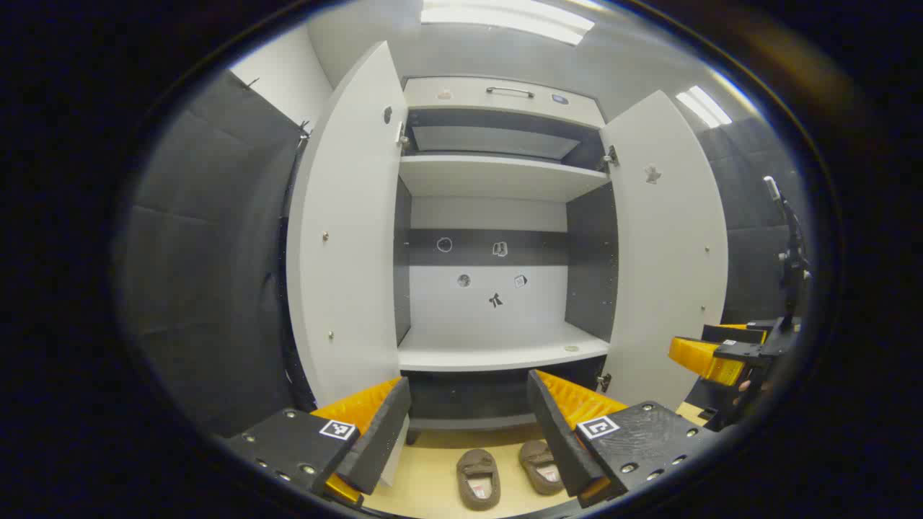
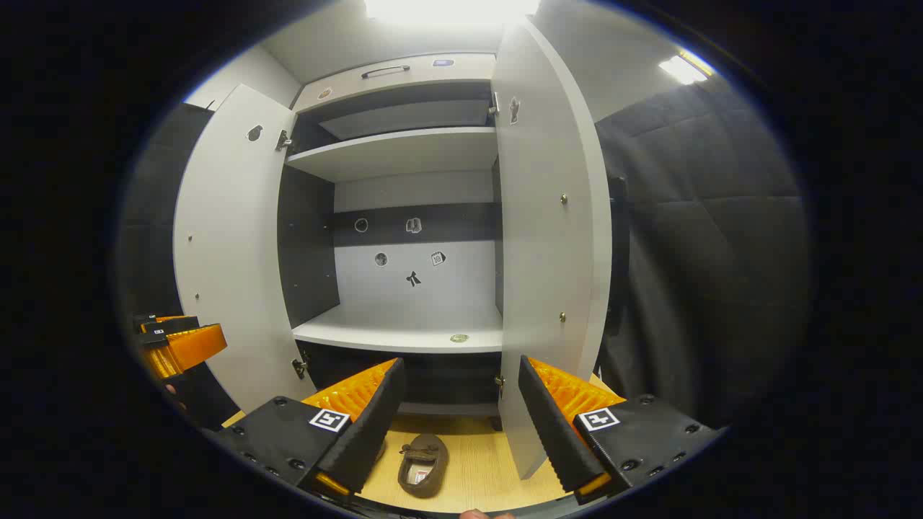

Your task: Grab one shoe with the right hand and put it into the shoe cabinet, grab the other shoe with the left hand and put it into the shoe cabinet; then close the right door with the right hand and the left door with the left hand.

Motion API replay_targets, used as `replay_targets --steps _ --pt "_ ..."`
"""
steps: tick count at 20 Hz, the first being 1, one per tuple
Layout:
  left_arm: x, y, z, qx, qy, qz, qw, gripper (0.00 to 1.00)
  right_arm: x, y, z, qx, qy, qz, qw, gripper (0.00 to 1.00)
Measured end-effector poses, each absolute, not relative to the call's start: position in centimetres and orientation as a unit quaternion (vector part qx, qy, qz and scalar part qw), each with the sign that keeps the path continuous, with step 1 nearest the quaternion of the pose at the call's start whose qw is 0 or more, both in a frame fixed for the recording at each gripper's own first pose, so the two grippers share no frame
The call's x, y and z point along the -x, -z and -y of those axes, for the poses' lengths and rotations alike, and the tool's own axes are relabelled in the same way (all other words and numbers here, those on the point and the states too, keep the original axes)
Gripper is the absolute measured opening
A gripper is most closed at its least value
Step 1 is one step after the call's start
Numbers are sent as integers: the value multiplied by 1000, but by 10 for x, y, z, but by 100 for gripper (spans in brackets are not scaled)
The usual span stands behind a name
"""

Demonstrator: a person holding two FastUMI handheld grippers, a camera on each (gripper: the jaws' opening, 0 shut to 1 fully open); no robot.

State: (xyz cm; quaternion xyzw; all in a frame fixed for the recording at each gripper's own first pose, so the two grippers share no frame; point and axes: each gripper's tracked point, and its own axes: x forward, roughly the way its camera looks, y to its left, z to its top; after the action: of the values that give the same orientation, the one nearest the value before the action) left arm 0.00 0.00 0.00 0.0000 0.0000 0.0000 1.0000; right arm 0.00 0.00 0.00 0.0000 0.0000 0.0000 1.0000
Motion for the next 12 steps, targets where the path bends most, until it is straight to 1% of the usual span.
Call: replay_targets --steps 1,5,8,9,10,12 --pt "-2 1 0 2 0 0 1000 95 -1 0 1 0 1 0 1000 99" --pt "-2 4 -2 0 0 3 1000 95 -7 1 3 -2 13 10 1000 99" --pt "-6 7 -3 10 1 9 1000 95 -11 6 2 -13 22 3 1000 99" --pt "-7 6 -1 14 5 14 1000 95 -12 7 0 -18 20 1 1000 96" --pt "-9 6 2 15 13 16 1000 95 -13 10 1 -20 20 -4 1000 99" --pt "-12 10 1 4 16 17 1000 95 -14 16 -1 -18 22 -3 1000 99"
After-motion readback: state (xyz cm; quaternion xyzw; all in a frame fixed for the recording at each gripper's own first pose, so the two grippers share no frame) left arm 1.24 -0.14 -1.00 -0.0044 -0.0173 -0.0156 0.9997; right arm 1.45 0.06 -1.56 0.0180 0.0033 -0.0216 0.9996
